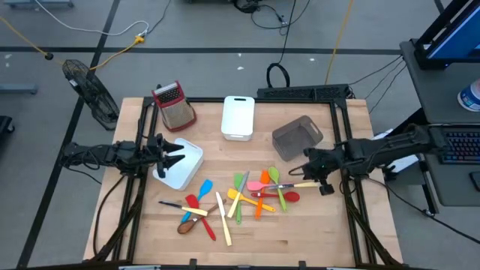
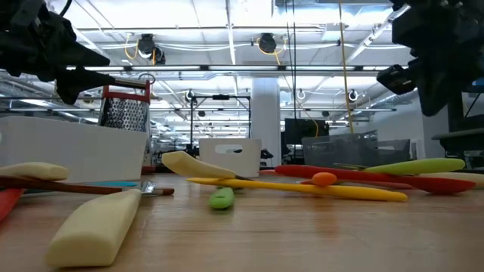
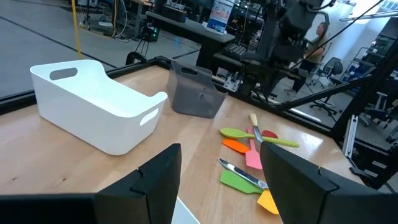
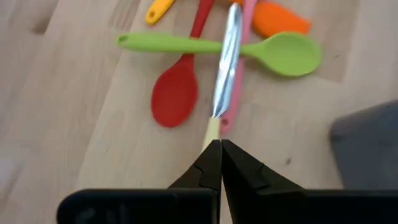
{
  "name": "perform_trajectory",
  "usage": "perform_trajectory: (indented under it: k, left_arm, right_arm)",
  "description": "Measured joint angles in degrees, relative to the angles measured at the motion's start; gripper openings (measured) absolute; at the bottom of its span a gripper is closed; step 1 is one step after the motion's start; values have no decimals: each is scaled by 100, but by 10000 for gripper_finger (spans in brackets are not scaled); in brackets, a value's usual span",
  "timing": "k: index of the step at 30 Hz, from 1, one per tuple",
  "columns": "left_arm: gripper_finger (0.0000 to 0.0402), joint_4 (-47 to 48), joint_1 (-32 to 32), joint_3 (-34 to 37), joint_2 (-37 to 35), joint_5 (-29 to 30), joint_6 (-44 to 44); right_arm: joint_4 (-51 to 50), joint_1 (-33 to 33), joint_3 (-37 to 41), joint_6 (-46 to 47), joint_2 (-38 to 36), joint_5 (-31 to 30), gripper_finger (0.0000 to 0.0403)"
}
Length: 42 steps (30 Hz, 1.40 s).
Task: Pick & Place Kitchen Items
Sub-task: Put the yellow table knife into the black bin
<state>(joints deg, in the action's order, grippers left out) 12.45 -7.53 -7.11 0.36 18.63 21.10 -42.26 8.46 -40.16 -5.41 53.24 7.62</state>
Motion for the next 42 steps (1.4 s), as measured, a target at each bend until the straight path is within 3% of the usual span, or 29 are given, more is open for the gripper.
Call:
perform_trajectory:
  k: [7,18,23,42]
  left_arm:
    - [225,22,0,0,1,-2,9]
    - [225,24,0,0,2,-2,0]
    - [225,22,0,0,1,-2,42]
    - [225,20,0,0,2,-4,39]
  right_arm:
    - [48,255,0,245,532,0,23]
    - [66,266,0,773,1035,-4,154]
    - [63,266,0,776,1248,-2,192]
    - [83,266,2,776,1639,-2,196]
